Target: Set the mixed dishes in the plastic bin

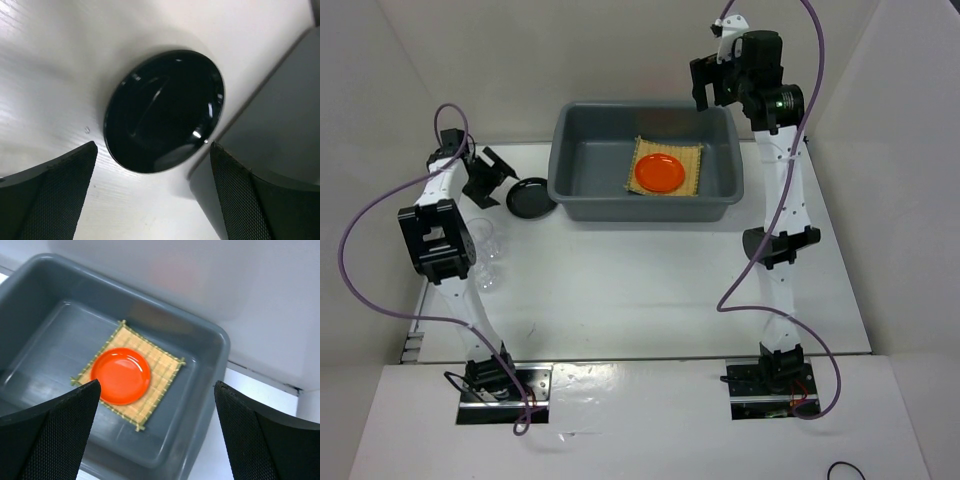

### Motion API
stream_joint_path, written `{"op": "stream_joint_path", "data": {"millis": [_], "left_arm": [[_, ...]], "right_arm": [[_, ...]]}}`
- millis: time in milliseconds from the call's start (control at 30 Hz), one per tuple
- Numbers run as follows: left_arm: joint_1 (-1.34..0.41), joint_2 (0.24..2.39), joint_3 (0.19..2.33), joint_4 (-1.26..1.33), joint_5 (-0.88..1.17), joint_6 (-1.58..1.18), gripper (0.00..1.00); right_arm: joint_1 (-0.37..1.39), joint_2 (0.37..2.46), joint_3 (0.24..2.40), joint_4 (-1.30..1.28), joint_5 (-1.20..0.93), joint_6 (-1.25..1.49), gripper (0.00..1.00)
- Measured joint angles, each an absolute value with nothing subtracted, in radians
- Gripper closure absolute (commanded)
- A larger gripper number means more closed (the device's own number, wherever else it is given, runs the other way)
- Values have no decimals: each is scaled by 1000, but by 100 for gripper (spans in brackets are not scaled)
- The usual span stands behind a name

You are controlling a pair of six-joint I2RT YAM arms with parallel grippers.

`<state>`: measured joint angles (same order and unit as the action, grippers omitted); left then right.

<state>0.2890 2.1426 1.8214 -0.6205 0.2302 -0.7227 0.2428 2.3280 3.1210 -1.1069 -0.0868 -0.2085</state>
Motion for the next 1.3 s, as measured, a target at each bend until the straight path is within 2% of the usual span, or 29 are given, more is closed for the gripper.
{"op": "stream_joint_path", "data": {"millis": [300, 367, 400, 433, 467, 567, 667, 900, 1133, 1300], "left_arm": [[294, 2284, 1880, -657, 239, -662, 0], [294, 2301, 1901, -652, 242, -651, 6], [294, 2310, 1906, -650, 252, -648, 14], [295, 2315, 1909, -649, 269, -638, 36], [299, 2319, 1909, -640, 282, -627, 51], [308, 2357, 1909, -610, 356, -612, 82], [319, 2375, 1902, -583, 429, -607, 83], [341, 2394, 1898, -553, 533, -609, 100], [347, 2396, 1898, -535, 554, -651, 100], [348, 2366, 1951, -563, 441, -737, 100]], "right_arm": [[239, 2328, 3121, -1132, -17, -227, 2], [239, 2329, 3121, -1143, -2, -230, 2], [239, 2329, 3121, -1148, 6, -232, 2], [239, 2329, 3121, -1154, 14, -233, 2], [239, 2329, 3121, -1162, 22, -234, 2], [239, 2329, 3121, -1187, 39, -241, 2], [238, 2330, 3121, -1209, 53, -247, 2], [237, 2329, 3121, -1224, 76, -257, 2], [233, 2321, 3121, -1229, 112, -266, 2], [229, 2310, 3121, -1240, 119, -270, 2]]}}
